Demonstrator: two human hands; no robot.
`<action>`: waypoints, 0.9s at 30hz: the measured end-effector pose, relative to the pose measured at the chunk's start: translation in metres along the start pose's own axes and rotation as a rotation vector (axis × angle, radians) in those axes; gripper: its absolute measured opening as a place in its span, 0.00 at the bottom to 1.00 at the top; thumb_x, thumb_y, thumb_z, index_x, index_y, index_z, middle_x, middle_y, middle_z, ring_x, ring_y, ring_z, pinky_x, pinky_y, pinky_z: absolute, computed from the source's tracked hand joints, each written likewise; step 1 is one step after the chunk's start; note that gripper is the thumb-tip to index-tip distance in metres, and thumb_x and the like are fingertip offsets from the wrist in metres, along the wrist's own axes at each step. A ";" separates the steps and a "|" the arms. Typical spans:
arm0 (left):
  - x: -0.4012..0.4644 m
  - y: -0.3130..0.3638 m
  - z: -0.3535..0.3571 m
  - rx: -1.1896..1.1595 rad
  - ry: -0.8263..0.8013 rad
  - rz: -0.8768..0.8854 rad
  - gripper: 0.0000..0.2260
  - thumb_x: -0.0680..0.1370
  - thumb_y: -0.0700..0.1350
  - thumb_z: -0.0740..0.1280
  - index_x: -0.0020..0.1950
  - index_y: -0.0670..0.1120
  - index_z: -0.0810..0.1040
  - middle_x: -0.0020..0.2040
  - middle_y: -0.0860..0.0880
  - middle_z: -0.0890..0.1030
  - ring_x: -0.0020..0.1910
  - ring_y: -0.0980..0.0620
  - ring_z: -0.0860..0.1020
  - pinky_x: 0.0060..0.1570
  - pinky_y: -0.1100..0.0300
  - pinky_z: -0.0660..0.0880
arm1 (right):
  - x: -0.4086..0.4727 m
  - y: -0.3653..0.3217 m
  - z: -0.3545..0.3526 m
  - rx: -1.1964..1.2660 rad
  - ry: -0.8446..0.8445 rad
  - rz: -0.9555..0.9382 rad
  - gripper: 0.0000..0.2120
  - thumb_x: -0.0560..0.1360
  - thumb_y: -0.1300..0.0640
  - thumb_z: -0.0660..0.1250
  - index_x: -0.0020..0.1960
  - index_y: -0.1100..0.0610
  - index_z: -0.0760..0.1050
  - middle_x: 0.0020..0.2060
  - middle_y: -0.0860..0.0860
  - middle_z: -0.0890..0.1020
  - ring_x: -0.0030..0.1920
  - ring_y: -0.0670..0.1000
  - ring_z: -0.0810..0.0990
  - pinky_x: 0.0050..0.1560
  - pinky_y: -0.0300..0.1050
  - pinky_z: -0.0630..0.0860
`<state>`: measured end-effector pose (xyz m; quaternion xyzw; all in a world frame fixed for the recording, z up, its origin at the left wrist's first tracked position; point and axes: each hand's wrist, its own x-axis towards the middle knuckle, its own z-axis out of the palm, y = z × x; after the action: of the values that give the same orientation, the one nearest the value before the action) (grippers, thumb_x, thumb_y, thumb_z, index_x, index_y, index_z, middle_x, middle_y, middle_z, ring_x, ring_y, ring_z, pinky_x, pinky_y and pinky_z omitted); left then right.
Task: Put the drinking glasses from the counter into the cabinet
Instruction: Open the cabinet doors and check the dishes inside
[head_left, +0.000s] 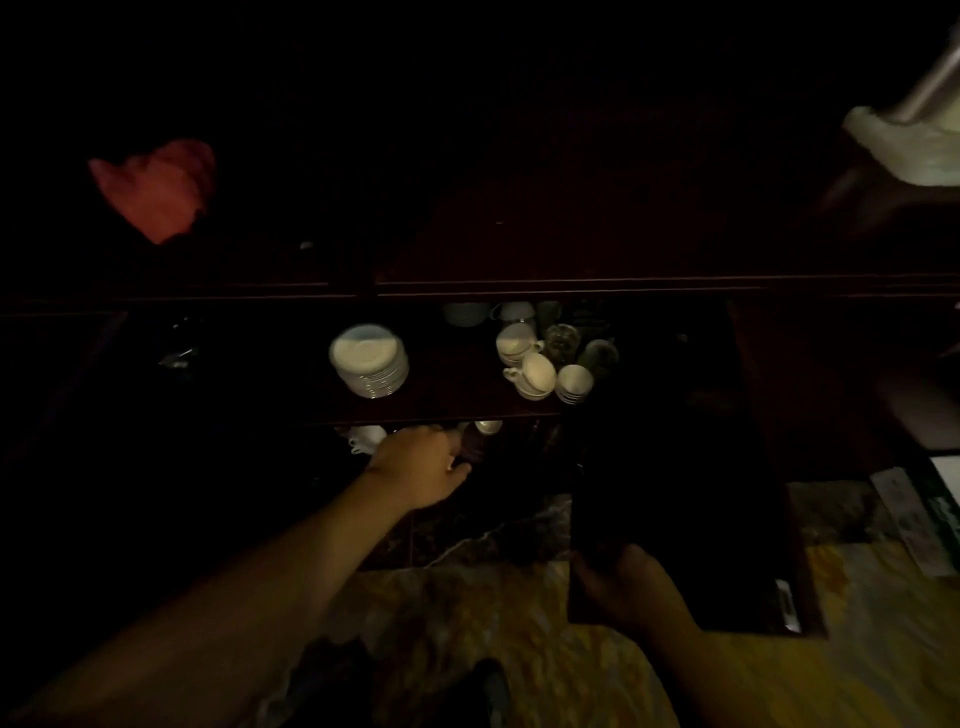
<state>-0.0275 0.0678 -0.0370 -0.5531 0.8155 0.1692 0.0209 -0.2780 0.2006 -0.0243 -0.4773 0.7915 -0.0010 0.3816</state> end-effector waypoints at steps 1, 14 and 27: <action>0.000 -0.022 0.002 -0.011 0.001 -0.065 0.16 0.76 0.60 0.64 0.53 0.50 0.79 0.54 0.47 0.83 0.53 0.44 0.81 0.46 0.56 0.74 | 0.014 -0.015 0.006 -0.018 0.020 -0.060 0.17 0.79 0.43 0.65 0.60 0.54 0.77 0.51 0.52 0.83 0.56 0.55 0.82 0.48 0.41 0.72; 0.092 -0.231 0.045 -0.605 0.119 -0.689 0.30 0.77 0.63 0.65 0.72 0.46 0.69 0.69 0.41 0.74 0.66 0.41 0.75 0.63 0.50 0.73 | 0.218 -0.199 0.113 -0.456 0.020 -0.484 0.34 0.79 0.49 0.64 0.81 0.52 0.55 0.77 0.57 0.63 0.73 0.63 0.64 0.67 0.58 0.71; 0.175 -0.285 0.061 -0.937 0.143 -0.673 0.24 0.80 0.56 0.63 0.74 0.49 0.68 0.71 0.45 0.72 0.67 0.42 0.73 0.63 0.47 0.74 | 0.301 -0.215 0.168 -0.733 -0.033 -0.440 0.34 0.79 0.40 0.60 0.79 0.55 0.58 0.77 0.56 0.61 0.73 0.62 0.64 0.70 0.57 0.67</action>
<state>0.1541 -0.1652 -0.2054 -0.7422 0.4321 0.4585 -0.2284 -0.0903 -0.0829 -0.2462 -0.7390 0.6125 0.2065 0.1902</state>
